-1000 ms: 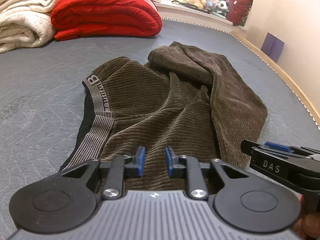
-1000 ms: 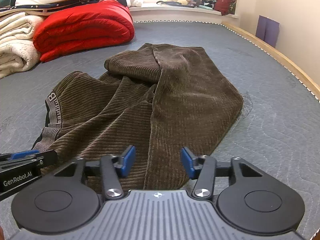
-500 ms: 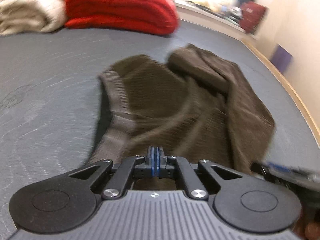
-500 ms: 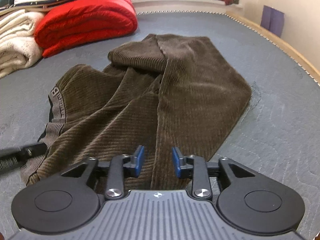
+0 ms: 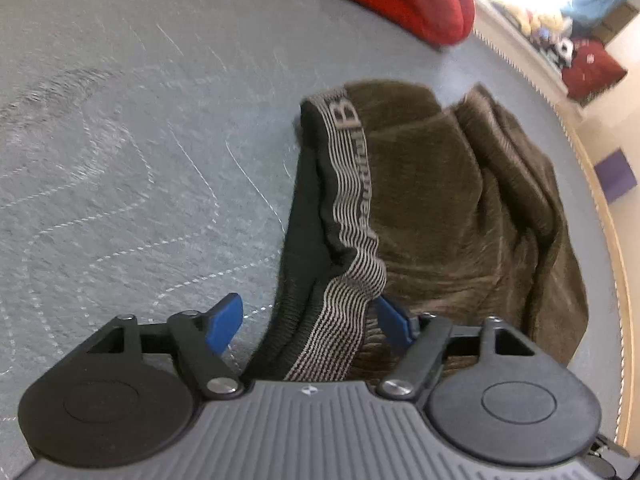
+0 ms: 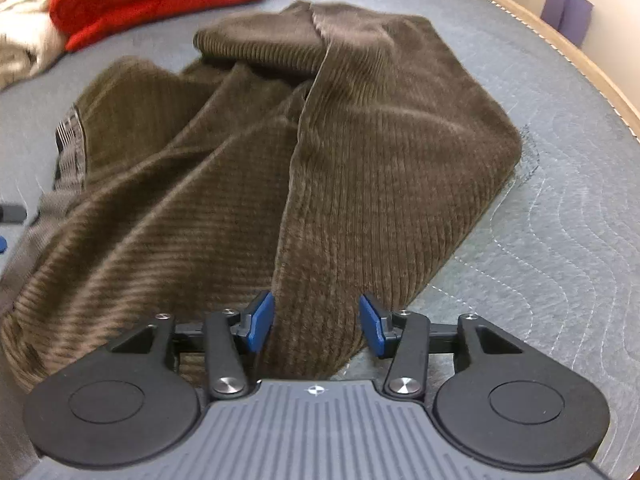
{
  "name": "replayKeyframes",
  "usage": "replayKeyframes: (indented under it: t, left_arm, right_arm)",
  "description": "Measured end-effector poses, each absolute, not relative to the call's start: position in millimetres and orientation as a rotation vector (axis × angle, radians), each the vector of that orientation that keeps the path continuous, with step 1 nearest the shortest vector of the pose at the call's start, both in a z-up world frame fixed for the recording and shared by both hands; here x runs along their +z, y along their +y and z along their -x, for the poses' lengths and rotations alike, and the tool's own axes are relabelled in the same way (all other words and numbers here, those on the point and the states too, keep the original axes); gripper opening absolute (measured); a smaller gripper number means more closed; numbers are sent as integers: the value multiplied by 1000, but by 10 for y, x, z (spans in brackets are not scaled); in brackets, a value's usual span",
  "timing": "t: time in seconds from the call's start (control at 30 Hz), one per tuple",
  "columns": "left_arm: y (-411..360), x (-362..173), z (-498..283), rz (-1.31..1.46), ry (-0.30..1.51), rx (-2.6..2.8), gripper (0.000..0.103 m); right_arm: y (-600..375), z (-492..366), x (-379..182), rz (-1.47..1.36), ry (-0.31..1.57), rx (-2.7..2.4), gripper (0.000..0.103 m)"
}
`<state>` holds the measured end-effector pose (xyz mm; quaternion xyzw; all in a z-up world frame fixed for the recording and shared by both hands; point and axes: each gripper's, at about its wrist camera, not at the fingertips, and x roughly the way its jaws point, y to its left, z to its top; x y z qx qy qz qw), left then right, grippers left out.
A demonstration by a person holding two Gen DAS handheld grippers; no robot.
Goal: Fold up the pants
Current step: 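Grasp the waistband with the left gripper while the right gripper grasps a pant leg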
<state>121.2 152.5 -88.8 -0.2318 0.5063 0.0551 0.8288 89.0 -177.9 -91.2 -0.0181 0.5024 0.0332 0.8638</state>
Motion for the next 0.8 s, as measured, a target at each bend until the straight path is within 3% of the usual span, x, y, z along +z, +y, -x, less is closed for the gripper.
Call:
replayKeyframes:
  t: [0.47, 0.6, 0.67, 0.7, 0.8]
  left_arm:
    - [1204, -1109, -1372, 367, 1102, 101, 76]
    - [1175, -1070, -1350, 331, 1085, 108, 50]
    - [1154, -1011, -1329, 321, 1075, 102, 35]
    - [1164, -960, -1318, 319, 1068, 97, 30]
    - [1222, -842, -1282, 361, 1035, 49, 28]
  right_arm:
    - [-1639, -925, -1014, 152, 1077, 189, 54]
    - [-1643, -920, -1038, 180, 1078, 171, 43]
    - [-1707, -948, -1007, 155, 1071, 146, 21]
    - [-1757, -956, -977, 135, 1062, 137, 17]
    - [-1895, -942, -892, 89, 1034, 119, 11]
